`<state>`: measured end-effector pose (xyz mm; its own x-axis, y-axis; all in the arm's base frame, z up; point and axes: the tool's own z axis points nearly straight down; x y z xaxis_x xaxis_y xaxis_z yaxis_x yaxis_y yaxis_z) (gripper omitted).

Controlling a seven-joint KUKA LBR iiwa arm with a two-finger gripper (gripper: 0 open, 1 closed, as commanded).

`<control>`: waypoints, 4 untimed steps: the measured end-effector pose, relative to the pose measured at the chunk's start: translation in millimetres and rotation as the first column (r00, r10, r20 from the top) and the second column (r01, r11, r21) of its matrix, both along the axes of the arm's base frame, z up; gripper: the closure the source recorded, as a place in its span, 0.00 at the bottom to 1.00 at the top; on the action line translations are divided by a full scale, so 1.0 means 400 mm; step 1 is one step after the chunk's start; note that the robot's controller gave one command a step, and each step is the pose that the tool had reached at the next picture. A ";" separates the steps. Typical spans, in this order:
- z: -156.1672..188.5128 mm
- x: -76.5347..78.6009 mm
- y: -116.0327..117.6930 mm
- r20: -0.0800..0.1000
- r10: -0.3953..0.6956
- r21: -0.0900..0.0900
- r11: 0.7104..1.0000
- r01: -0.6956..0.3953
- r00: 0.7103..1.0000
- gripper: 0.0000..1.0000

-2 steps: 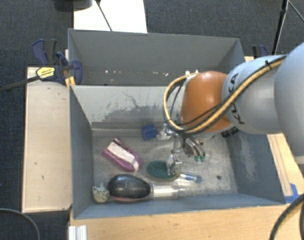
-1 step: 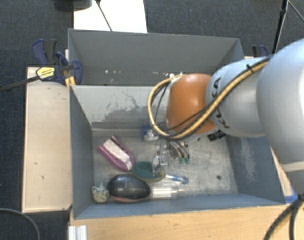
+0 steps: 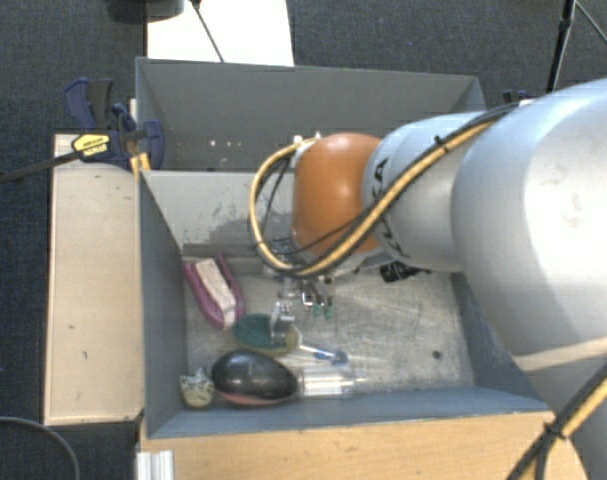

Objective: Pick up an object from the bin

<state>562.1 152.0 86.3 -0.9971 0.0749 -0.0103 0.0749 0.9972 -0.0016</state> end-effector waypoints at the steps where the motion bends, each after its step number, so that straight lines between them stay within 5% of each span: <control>1: 0.073 -0.007 0.137 -0.001 -0.119 0.006 0.993 0.119 0.993 0.00; 2: 0.065 -0.155 0.052 0.037 -0.155 0.021 0.988 0.154 0.987 0.00; 3: 0.052 -0.174 0.052 0.006 -0.149 0.008 0.989 0.149 0.989 1.00; 4: 0.429 -0.198 0.073 -0.002 -0.152 0.008 0.988 0.152 0.988 1.00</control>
Offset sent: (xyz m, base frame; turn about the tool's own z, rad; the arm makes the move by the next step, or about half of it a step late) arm -0.0051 0.0533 0.0259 0.1216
